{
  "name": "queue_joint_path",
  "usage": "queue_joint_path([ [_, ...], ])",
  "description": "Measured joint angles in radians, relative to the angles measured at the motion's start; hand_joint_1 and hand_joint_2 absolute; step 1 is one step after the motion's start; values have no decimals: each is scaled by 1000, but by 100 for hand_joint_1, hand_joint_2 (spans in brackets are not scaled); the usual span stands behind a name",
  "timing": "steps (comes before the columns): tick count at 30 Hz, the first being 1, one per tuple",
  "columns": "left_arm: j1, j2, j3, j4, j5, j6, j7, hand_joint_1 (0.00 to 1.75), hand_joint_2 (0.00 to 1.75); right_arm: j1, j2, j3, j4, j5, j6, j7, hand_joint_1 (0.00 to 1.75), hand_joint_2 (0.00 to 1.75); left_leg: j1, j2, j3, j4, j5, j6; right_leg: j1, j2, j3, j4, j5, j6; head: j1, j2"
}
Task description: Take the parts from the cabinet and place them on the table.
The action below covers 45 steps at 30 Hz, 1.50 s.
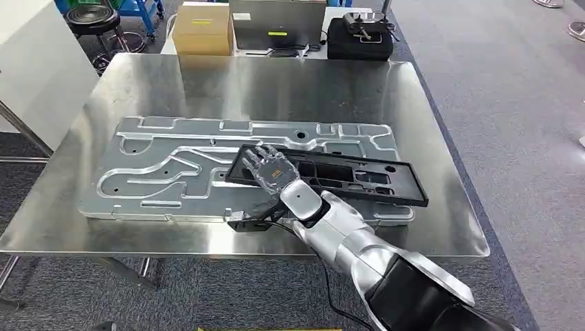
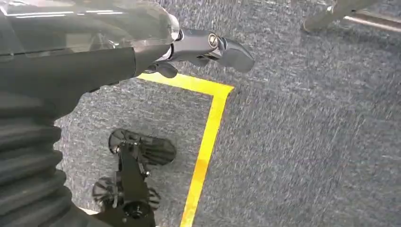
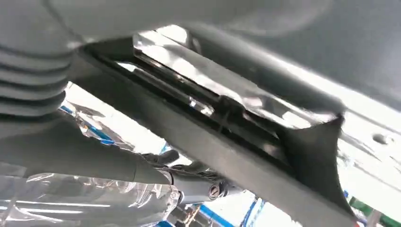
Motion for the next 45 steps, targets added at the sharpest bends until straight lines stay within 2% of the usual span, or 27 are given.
queue_joint_path([
  [1,2,0,0,0,2,-2,0,0,0,0,0,-8,-7,-10,-30,-9,0,0,-3,-1,1,0,0,0,2,0,9,-26,27,-6,0,0],
  [3,4,0,-1,0,4,-2,1,0,0,-4,-3,-40,-43,-50,-120,-42,0,0,-10,-1,4,0,0,0,12,1,87,-190,117,-30,0,0],
  [4,4,0,-2,0,5,-2,2,0,0,-5,-9,-61,-73,-76,-155,-63,0,0,-11,-1,6,-1,-1,1,20,2,132,-279,154,-49,0,0],
  [5,5,-15,-4,4,7,-5,3,0,0,-3,-21,-89,-116,-104,-187,-89,0,0,-12,0,4,-1,-1,0,27,-2,149,-315,142,-63,0,0],
  [8,11,-6,-5,3,14,-6,10,0,0,37,-82,-199,-314,-174,-193,-159,0,0,-5,-1,4,-8,2,-13,36,-10,150,-327,150,-62,0,0],
  [9,13,-6,-6,3,15,-6,10,0,0,49,-96,-234,-369,-176,-181,-167,0,0,-11,-1,9,-14,3,-19,30,-10,158,-344,155,-63,0,0],
  [10,17,-6,-6,4,15,-6,10,0,0,61,-107,-260,-415,-177,-173,-172,0,0,-7,2,6,-3,-3,-20,19,-16,171,-364,167,-54,0,0],
  [11,19,-4,-6,4,16,-6,10,0,0,70,-116,-279,-446,-176,-181,-177,0,0,-9,2,-7,30,-32,-22,18,-14,175,-371,170,-60,0,0],
  [13,19,-4,-6,3,25,-8,9,0,0,103,-132,-317,-527,-178,-272,-203,0,0,-7,1,-70,176,-108,-29,17,-12,174,-371,170,-61,0,0],
  [15,26,-4,-5,4,47,-18,1,0,0,190,-187,-375,-696,-208,-329,-249,0,0,-4,2,-127,294,-145,-36,16,-14,178,-369,166,-56,0,0],
  [16,36,-4,-3,4,59,-30,-8,0,0,239,-223,-421,-814,-234,-340,-274,0,0,-2,3,-122,279,-125,-38,14,-16,181,-367,162,-51,0,0],
  [19,72,-4,16,4,94,-63,-33,0,0,370,-345,-586,-1125,-331,-351,-329,0,0,8,3,3,37,0,-44,5,-22,191,-346,138,-30,0,0],
  [20,79,-6,21,4,101,-74,-36,0,0,421,-388,-652,-1220,-373,-351,-349,0,0,5,-3,24,11,-24,-45,12,-27,187,-338,129,-20,0,0],
  [21,88,-8,25,4,108,-84,-41,0,0,473,-428,-723,-1301,-420,-351,-376,0,0,4,-8,20,5,-21,-24,13,-29,184,-329,125,-16,1,0],
  [25,105,-13,50,4,130,-89,-50,0,0,719,-565,-1058,-1525,-596,-283,-470,0,0,7,-9,29,-1,-24,8,11,-29,201,-338,116,5,1,0],
  [27,106,-15,63,4,134,-88,-49,0,0,833,-610,-1246,-1558,-706,-215,-550,0,0,6,-12,30,-1,-21,18,5,-8,162,-248,47,17,2,0],
  [29,108,-17,68,4,134,-84,-47,0,0,932,-614,-1389,-1577,-709,-161,-578,0,0,2,-10,25,-1,-20,19,4,-4,81,-85,-36,23,1,0],
  [30,107,-18,69,4,129,-84,-46,0,0,985,-611,-1448,-1580,-689,-121,-582,0,0,0,-10,23,0,-20,19,4,-4,58,-34,-49,23,1,0],
  [31,107,-19,70,5,125,-84,-46,0,0,1024,-599,-1496,-1576,-667,-84,-591,0,0,-2,-9,22,0,-20,20,3,-4,58,-35,-36,22,2,0],
  [32,107,-20,70,5,120,-86,-47,0,0,1050,-579,-1541,-1571,-645,-56,-604,0,0,-3,-8,21,0,-20,20,3,-4,82,-80,-5,19,1,0],
  [34,107,-22,70,4,112,-95,-53,0,0,1082,-518,-1657,-1541,-573,5,-650,0,0,-7,-6,21,-1,-17,19,5,-4,193,-277,79,5,2,0],
  [35,107,-24,70,4,108,-96,-55,0,0,1088,-493,-1707,-1515,-533,26,-672,0,0,-7,-6,22,-1,-15,17,8,-5,227,-350,87,-2,1,0],
  [39,110,-35,73,5,108,-97,-54,0,0,1077,-423,-1883,-1317,-326,62,-710,0,0,-8,-6,24,-11,-2,-5,18,-4,222,-348,110,-18,1,0],
  [40,112,-37,73,4,108,-96,-54,0,0,1074,-413,-1911,-1276,-309,58,-716,0,0,-14,-7,20,-11,-1,-12,9,-6,221,-360,123,-25,1,0],
  [42,113,-39,74,5,108,-93,-54,0,0,1064,-397,-1955,-1206,-296,51,-723,0,0,-14,-1,-5,61,-84,-16,3,-10,206,-368,141,-39,0,0],
  [44,112,-40,74,5,108,-93,-53,0,0,1059,-385,-1982,-1155,-292,49,-725,0,0,-11,-1,-51,210,-183,-20,6,-10,186,-366,155,-40,0,0],
  [45,111,-40,74,5,108,-93,-53,0,0,1058,-379,-1992,-1139,-291,49,-725,0,0,-11,-1,-63,269,-211,-21,7,-10,173,-363,162,-40,0,0],
])
